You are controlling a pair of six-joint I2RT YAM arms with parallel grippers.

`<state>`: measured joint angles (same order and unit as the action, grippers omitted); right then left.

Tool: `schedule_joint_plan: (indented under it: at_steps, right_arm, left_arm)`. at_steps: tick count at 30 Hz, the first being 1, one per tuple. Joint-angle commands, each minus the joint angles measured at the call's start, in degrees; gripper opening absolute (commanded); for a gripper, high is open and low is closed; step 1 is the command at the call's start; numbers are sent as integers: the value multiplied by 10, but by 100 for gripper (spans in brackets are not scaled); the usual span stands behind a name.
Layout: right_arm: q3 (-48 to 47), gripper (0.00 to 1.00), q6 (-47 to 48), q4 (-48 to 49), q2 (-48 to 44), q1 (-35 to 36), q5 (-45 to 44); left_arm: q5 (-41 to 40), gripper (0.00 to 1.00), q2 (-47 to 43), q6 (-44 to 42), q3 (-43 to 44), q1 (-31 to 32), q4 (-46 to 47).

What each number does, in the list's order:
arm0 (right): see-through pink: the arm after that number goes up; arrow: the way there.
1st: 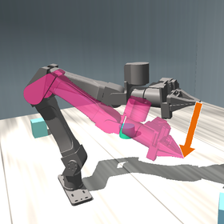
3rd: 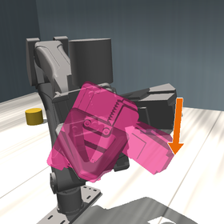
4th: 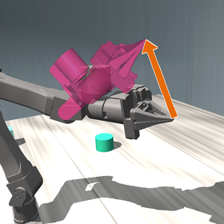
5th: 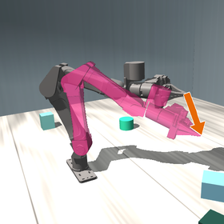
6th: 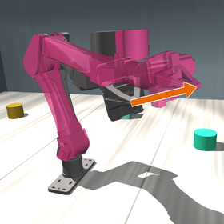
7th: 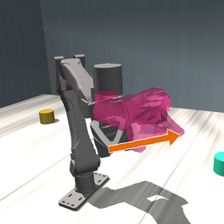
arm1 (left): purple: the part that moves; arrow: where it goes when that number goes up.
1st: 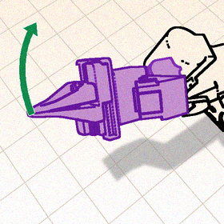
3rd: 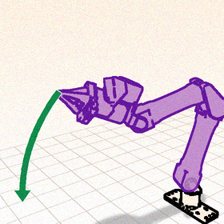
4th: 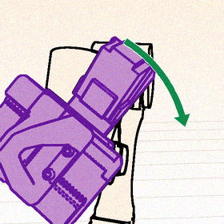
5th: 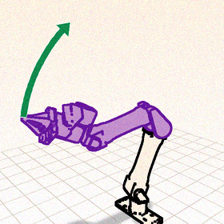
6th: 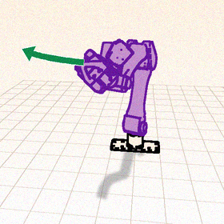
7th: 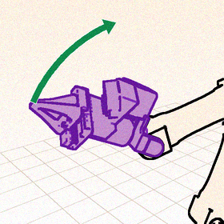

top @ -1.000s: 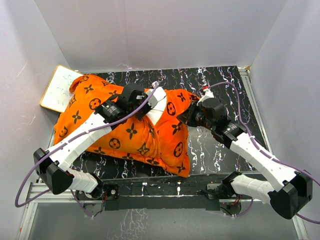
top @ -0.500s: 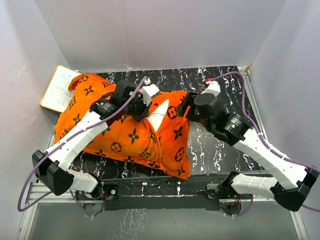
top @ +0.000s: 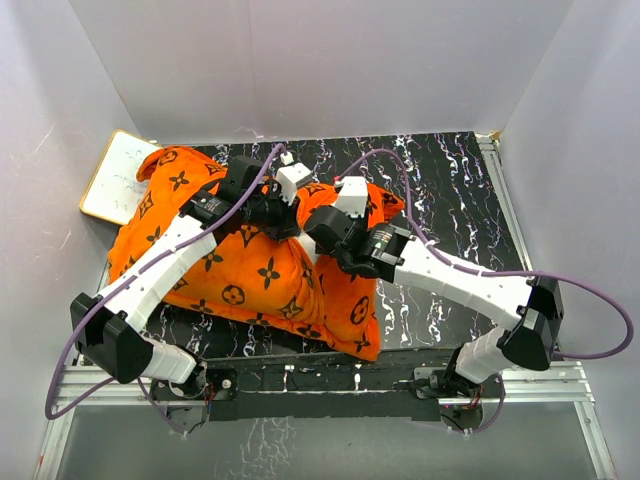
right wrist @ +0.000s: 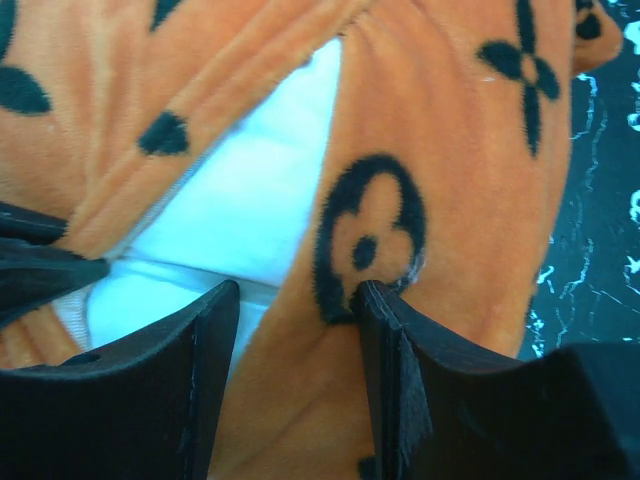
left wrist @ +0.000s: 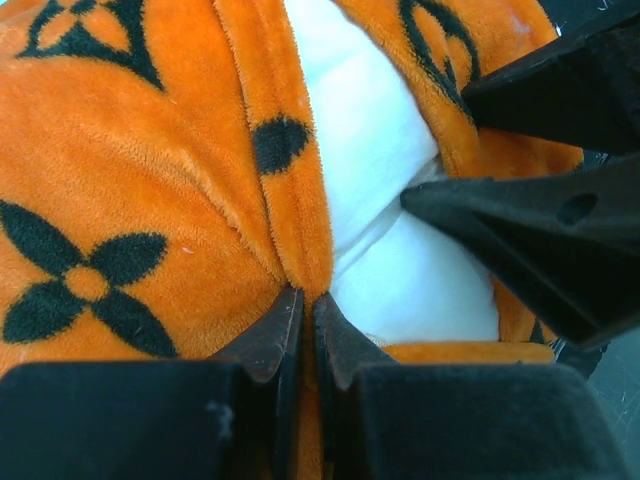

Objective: Remove the pillowcase from the pillow
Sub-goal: Remove the pillow from the pillowcase.

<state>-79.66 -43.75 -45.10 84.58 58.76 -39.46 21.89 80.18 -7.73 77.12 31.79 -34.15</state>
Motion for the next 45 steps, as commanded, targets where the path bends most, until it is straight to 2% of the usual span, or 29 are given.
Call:
schedule_joint_plan:
  at_steps: [1,6,9,16,19,24,29,33,37,40,42,43,45]
  right_arm:
    - [26,51,-18,-28,-25,-3,-72]
    - [75,45,-27,-33,-63,-23,-63]
    - [105,36,-20,-28,-84,-56,-46]
    - [237,14,18,48,-150,-177,40]
    - [295,8,26,88,-163,-222,81]
    - [360,8,31,123,-148,-263,96]
    - [402,8,49,179,-106,-332,127]
    - [311,8,53,194,-74,-345,161]
    - [166,8,107,279,-86,-346,183]
    - [26,8,152,335,-54,-345,231]
    - [-78,8,173,340,-17,-346,278]
    - [-137,8,181,339,2,-346,301]
    - [-203,8,189,347,29,-346,357]
  left_arm:
    - [-3,0,-14,-5,-13,-10,-55]
    - [-25,0,-15,-24,-20,-10,-58]
    - [-28,0,-15,-31,-21,-11,-60]
    - [-47,0,-36,-53,-12,-11,-72]
    - [-57,0,-41,-62,-14,-12,-81]
    - [-80,0,-50,-81,-19,-12,-91]
    - [-99,0,-59,-102,-31,-14,-92]
    - [-86,0,-62,-100,-25,-14,-104]
    - [-58,0,-65,-90,8,-14,-121]
    - [-30,1,-67,-70,53,-14,-134]
    - [-16,24,-68,-56,91,-14,-140]
    - [-15,40,-69,-46,113,-14,-140]
    - [-36,59,-70,-31,165,-14,-120]
